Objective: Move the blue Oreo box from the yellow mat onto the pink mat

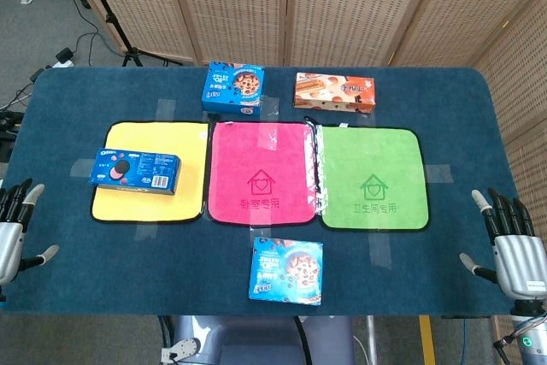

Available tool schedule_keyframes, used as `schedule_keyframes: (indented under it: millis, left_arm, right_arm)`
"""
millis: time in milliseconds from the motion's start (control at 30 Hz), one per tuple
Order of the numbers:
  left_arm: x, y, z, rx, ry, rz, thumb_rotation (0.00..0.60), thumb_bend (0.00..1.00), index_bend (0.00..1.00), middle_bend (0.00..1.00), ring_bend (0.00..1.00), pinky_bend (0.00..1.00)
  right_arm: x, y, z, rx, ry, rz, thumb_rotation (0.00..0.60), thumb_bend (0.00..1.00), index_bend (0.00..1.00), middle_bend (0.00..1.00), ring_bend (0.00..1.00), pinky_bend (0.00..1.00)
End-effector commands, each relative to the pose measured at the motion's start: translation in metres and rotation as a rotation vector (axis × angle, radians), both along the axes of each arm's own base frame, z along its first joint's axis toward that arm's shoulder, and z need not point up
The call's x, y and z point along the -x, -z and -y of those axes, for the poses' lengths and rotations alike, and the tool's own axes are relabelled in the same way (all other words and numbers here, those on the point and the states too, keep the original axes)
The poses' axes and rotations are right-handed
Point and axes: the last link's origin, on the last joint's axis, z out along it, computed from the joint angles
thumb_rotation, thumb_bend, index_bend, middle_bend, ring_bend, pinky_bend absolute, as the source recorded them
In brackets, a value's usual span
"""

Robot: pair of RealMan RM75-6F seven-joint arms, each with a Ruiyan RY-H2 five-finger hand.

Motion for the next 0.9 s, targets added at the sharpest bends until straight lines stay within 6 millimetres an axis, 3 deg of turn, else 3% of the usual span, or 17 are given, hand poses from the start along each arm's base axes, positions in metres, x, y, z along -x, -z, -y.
schedule_keyframes:
  millis: [33, 300, 367, 433, 500, 633, 733, 900]
  left_arm:
    - [0.000, 0.000, 0.000, 0.001, -0.001, 0.001, 0.600, 0.00, 0.00, 0.00, 0.00, 0.00]
    - [0.001, 0.002, -0.001, 0.036, -0.013, 0.036, 0.600, 0.02, 0.00, 0.00, 0.00, 0.00]
    - [0.003, 0.005, -0.008, 0.080, -0.043, 0.152, 0.600, 0.23, 0.00, 0.00, 0.00, 0.00]
    - [0.007, 0.008, -0.017, 0.139, -0.100, 0.314, 0.600, 0.73, 0.00, 0.00, 0.00, 0.00]
    - [0.014, 0.009, -0.032, 0.192, -0.182, 0.546, 0.600, 0.97, 0.00, 0.00, 0.00, 0.00]
    - [0.030, 0.003, -0.053, 0.189, -0.290, 0.826, 0.600, 1.00, 0.00, 0.00, 0.00, 0.00]
    - [0.047, -0.004, -0.067, 0.153, -0.318, 0.872, 0.600, 1.00, 0.00, 0.00, 0.00, 0.00]
    - [0.057, -0.013, -0.094, 0.120, -0.379, 0.986, 0.600, 1.00, 0.00, 0.00, 0.00, 0.00]
  right_arm:
    - [0.000, 0.000, 0.000, 0.000, 0.001, 0.000, 0.600, 0.00, 0.00, 0.00, 0.00, 0.00]
    - [0.001, 0.000, 0.000, -0.004, 0.001, 0.001, 0.600, 0.00, 0.00, 0.00, 0.00, 0.00]
    - [0.001, 0.000, 0.000, -0.005, 0.001, 0.002, 0.600, 0.00, 0.00, 0.00, 0.00, 0.00]
    - [0.001, 0.000, 0.000, -0.004, 0.001, 0.005, 0.600, 0.00, 0.00, 0.00, 0.00, 0.00]
    - [0.000, -0.002, 0.000, -0.001, 0.001, 0.011, 0.600, 0.00, 0.00, 0.00, 0.00, 0.00]
    - [0.001, -0.004, 0.001, 0.004, 0.004, 0.020, 0.600, 0.00, 0.00, 0.00, 0.00, 0.00]
    - [0.001, -0.004, 0.002, -0.001, 0.008, 0.023, 0.600, 0.00, 0.00, 0.00, 0.00, 0.00]
    - [0.001, -0.003, 0.002, -0.009, 0.008, 0.027, 0.600, 0.00, 0.00, 0.00, 0.00, 0.00]
